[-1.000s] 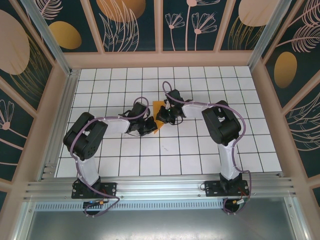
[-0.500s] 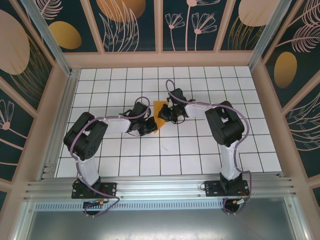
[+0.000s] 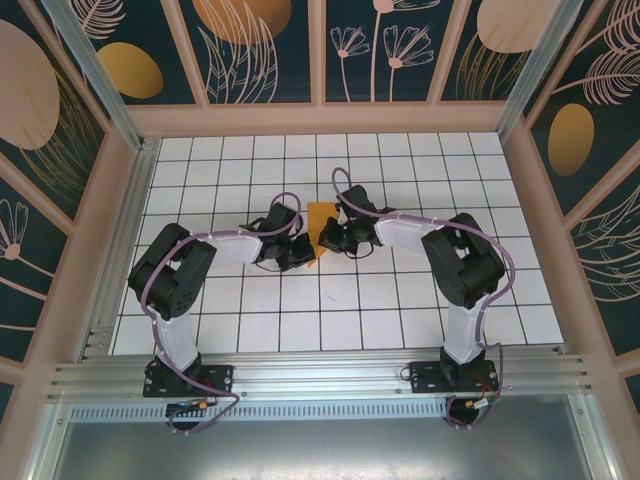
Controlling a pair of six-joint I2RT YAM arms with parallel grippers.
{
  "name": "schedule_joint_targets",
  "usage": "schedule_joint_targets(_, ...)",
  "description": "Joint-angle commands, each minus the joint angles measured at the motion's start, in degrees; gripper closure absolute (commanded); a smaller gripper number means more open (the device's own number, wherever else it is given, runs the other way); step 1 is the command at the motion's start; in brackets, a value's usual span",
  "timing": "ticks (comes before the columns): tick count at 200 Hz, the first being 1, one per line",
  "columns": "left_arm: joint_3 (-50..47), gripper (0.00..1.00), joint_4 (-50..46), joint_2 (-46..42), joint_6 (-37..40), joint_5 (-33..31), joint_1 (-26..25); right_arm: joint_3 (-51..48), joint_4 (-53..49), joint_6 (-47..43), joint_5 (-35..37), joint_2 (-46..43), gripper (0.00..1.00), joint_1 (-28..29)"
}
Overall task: Fold a paper plane with a square sheet of paper (pick it up from the middle)
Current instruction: Third fold the triangle at the center of the table.
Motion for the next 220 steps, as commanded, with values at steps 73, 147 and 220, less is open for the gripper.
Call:
schedule_joint_targets(73,-1.5,0.96,-9.3,4.2,1.7,-6.1,0.1,2.1,-2.8,-2.4,-2.5,6.2,1.0,-0.6)
schedule_joint_targets(147,-1.5,0.96,-12.4,5.3,5.7,-7.6,0.1,5.4,-2.6,-6.7,-0.5,7.8,1.0,-7.6)
schedule_joint_targets(220,-1.5,0.96,-12.7,5.4,6.0,-7.9,0.1,13.1,-5.7,-10.5,3.5,10.4,1.0,-15.4)
